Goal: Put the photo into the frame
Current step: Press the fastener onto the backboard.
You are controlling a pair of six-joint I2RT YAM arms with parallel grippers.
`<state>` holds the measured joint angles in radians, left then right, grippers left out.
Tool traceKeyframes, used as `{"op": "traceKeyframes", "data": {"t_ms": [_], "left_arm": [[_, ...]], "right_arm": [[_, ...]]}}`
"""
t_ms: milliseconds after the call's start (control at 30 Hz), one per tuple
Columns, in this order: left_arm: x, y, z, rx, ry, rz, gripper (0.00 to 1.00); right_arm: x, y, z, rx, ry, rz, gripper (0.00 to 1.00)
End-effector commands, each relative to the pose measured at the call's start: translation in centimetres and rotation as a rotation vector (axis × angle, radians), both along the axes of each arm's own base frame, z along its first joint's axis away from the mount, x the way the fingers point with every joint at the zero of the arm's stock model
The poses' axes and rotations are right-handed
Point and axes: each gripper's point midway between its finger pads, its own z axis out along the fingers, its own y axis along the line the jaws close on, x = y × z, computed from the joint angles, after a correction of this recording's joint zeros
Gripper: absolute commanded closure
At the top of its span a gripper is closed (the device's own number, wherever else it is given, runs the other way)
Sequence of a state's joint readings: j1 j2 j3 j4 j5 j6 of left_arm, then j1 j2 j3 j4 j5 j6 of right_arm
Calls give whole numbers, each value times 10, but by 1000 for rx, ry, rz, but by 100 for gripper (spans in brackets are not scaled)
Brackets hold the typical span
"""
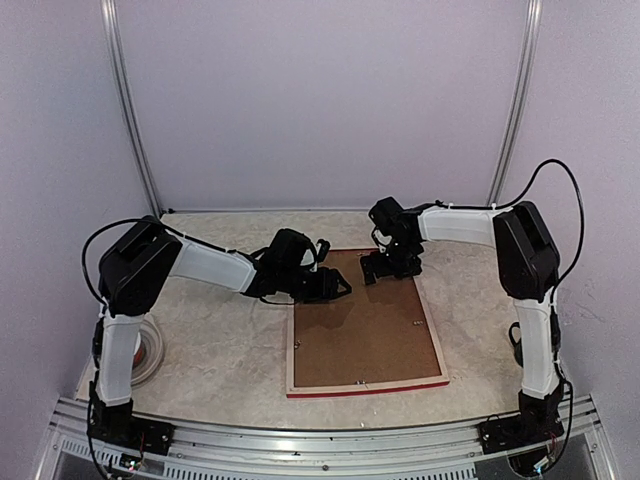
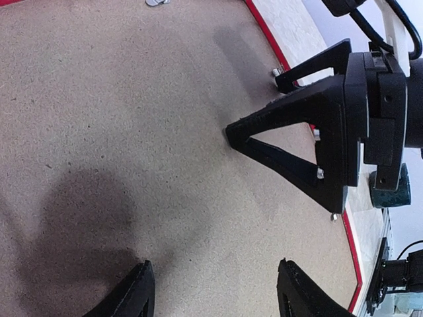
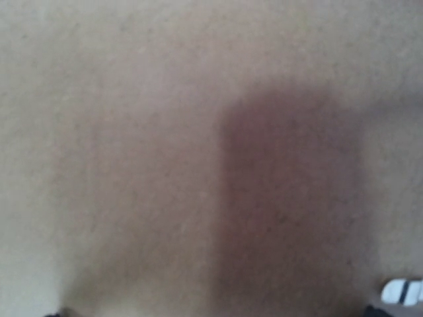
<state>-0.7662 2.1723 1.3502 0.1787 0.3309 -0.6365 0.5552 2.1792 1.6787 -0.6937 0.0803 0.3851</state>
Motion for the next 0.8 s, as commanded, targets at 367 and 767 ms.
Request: {"op": "traceKeyframes", "data": {"t_ms": [367,767], "left_arm": [[-18,6,-20,44,72,-22,37],[-19,5,-23,42,81,-22,37]], "right_arm": [[32,-25,-7,-114,-39,-99,1],[33,-12,14,-56,-63,-34,1]]}}
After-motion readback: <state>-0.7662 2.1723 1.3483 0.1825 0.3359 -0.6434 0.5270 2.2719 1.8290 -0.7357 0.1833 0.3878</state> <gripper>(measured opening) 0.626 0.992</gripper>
